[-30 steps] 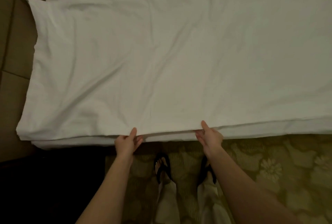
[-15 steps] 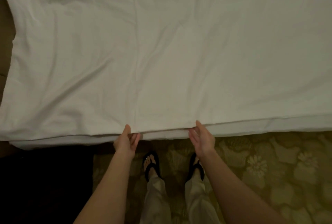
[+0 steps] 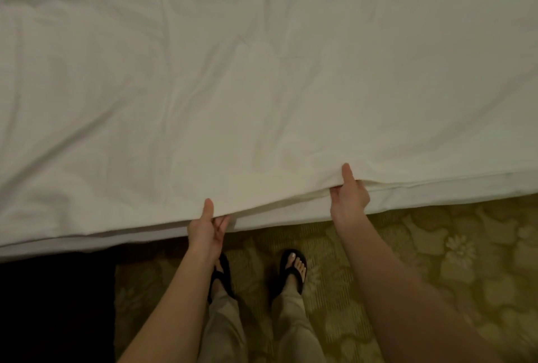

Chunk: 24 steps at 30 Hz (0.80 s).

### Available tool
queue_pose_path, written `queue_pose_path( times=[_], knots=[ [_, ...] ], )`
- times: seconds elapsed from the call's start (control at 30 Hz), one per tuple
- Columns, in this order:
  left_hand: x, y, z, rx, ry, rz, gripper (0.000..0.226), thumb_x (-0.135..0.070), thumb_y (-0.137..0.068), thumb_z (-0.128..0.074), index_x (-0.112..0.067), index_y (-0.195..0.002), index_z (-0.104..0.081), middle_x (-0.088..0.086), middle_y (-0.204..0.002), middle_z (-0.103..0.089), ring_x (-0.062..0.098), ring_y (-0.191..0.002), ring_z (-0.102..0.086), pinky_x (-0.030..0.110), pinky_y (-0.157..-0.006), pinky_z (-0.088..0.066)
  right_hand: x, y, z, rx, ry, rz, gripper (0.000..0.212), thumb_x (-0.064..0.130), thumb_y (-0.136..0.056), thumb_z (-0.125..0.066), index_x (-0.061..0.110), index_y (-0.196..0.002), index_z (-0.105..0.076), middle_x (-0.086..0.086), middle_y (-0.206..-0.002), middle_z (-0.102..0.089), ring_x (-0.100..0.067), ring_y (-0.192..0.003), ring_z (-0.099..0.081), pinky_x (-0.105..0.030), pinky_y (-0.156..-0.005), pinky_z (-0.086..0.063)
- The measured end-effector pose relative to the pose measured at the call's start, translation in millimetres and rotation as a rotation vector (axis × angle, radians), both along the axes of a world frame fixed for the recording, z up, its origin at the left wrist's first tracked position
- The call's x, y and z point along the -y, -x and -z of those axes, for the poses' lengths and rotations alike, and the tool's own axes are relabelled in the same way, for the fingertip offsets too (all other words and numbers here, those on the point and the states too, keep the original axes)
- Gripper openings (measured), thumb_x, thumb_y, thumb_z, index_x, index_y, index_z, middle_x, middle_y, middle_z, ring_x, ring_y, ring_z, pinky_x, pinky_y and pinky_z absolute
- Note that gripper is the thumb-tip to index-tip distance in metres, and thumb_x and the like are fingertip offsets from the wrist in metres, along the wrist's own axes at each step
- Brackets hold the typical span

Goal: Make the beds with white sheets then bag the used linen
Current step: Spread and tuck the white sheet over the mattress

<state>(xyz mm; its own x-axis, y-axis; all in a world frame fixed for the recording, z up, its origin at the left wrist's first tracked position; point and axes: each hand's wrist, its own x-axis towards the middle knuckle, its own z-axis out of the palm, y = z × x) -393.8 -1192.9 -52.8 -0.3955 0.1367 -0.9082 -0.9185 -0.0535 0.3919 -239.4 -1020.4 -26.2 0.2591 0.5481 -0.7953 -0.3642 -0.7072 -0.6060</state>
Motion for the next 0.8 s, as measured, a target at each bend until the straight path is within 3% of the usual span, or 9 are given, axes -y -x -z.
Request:
queue_pose_path(
  times=[0.17, 0.33, 0.4, 0.47, 0.5, 0.6, 0.67, 0.7, 0.8],
  knots=[
    [-14.1, -8.5, 2.3, 0.027, 0.061, -0.146, 0.042, -0.02, -0.095, -0.059, -0.003, -0.133, -0.051, 0.009, -0.118, -0.062, 0.017, -0.091, -0.062, 0.035, -0.099, -0.049, 15.9, -10.3, 14.4, -0.142, 0.14, 0.041, 0.021, 0.013, -0.088, -0.07, 0.005, -0.105, -0.061, -0.011, -0.114, -0.064, -0.019, -0.097, -0.062, -0.032, -0.093, -0.052],
    [-2.6, -6.7, -8.7, -0.003, 0.117, -0.177, 0.038, -0.019, -0.098, -0.055, -0.004, -0.133, -0.049, 0.013, -0.128, -0.059, 0.025, -0.114, -0.059, 0.038, -0.102, -0.047, 15.7, -2.3, 12.3, -0.183, 0.198, -0.113, 0.024, 0.009, -0.09, -0.065, -0.001, -0.111, -0.058, -0.016, -0.111, -0.062, -0.027, -0.104, -0.06, -0.035, -0.086, -0.051],
    [8.5, -1.7, -11.9, 0.028, 0.188, -0.133, 0.035, -0.021, -0.1, -0.052, -0.002, -0.13, -0.05, 0.016, -0.125, -0.061, 0.026, -0.107, -0.063, 0.034, -0.089, -0.056, 27.0, -2.9, 11.9, -0.115, 0.275, -0.198, 0.017, 0.011, -0.094, -0.061, -0.004, -0.103, -0.06, -0.016, -0.108, -0.064, -0.029, -0.104, -0.062, -0.033, -0.088, -0.051],
    [16.0, 3.7, -17.7, 0.095, 0.297, 0.162, 0.034, -0.026, -0.101, -0.049, 0.001, -0.118, -0.057, 0.015, -0.103, -0.069, 0.025, -0.085, -0.067, 0.031, -0.066, -0.06, 39.1, 1.4, 6.9, -0.003, 0.381, -0.494, 0.029, 0.021, -0.099, -0.051, -0.005, -0.096, -0.063, -0.018, -0.095, -0.069, -0.028, -0.092, -0.067, -0.034, -0.084, -0.054],
    [17.0, 5.9, -24.7, 0.109, 0.363, 0.449, 0.037, -0.03, -0.101, -0.048, 0.004, -0.109, -0.06, 0.014, -0.092, -0.07, 0.026, -0.078, -0.067, 0.034, -0.062, -0.057, 45.5, 6.9, 2.5, 0.099, 0.411, -0.759, 0.036, 0.026, -0.101, -0.046, -0.004, -0.091, -0.063, -0.018, -0.089, -0.07, -0.028, -0.085, -0.068, -0.035, -0.082, -0.054],
    [10.2, 20.0, -42.2, -0.243, 0.51, 1.211, 0.047, -0.037, -0.102, -0.043, -0.002, -0.082, -0.069, 0.01, -0.075, -0.072, 0.025, -0.071, -0.068, 0.035, -0.072, -0.054, 54.7, 38.8, -12.9, 0.465, 0.083, -1.293, 0.037, 0.025, -0.098, -0.044, 0.0, -0.079, -0.064, -0.016, -0.081, -0.07, -0.031, -0.081, -0.069, -0.034, -0.072, -0.053],
    [-2.0, 35.8, -51.6, -0.654, 0.631, 1.316, 0.039, -0.034, -0.101, -0.043, -0.009, -0.084, -0.068, 0.01, -0.091, -0.072, 0.021, -0.08, -0.064, 0.032, -0.08, -0.05, 51.9, 66.9, -23.4, 0.558, -0.261, -1.322, 0.034, 0.026, -0.097, -0.045, 0.007, -0.074, -0.061, -0.01, -0.077, -0.067, -0.027, -0.073, -0.064, -0.036, -0.065, -0.048],
    [-8.6, 45.4, -52.6, -0.82, 0.663, 1.287, 0.03, -0.032, -0.1, -0.045, -0.01, -0.099, -0.066, 0.011, -0.109, -0.068, 0.022, -0.093, -0.06, 0.031, -0.085, -0.045, 48.4, 80.6, -26.9, 0.61, -0.415, -1.352, 0.028, 0.027, -0.097, -0.045, 0.011, -0.08, -0.061, -0.006, -0.085, -0.065, -0.022, -0.078, -0.06, -0.035, -0.069, -0.045],
    [-14.3, 74.9, -30.1, -0.988, 0.644, 1.469, 0.055, -0.037, -0.1, -0.043, -0.018, -0.149, -0.029, 0.008, -0.159, -0.02, 0.029, -0.145, -0.019, 0.042, -0.115, -0.022, 42.4, 105.6, -12.3, 0.73, -0.613, -1.64, 0.037, 0.033, -0.099, -0.041, 0.021, -0.133, -0.049, -0.001, -0.144, -0.042, -0.019, -0.132, -0.036, -0.04, -0.103, -0.035]
  ],
)
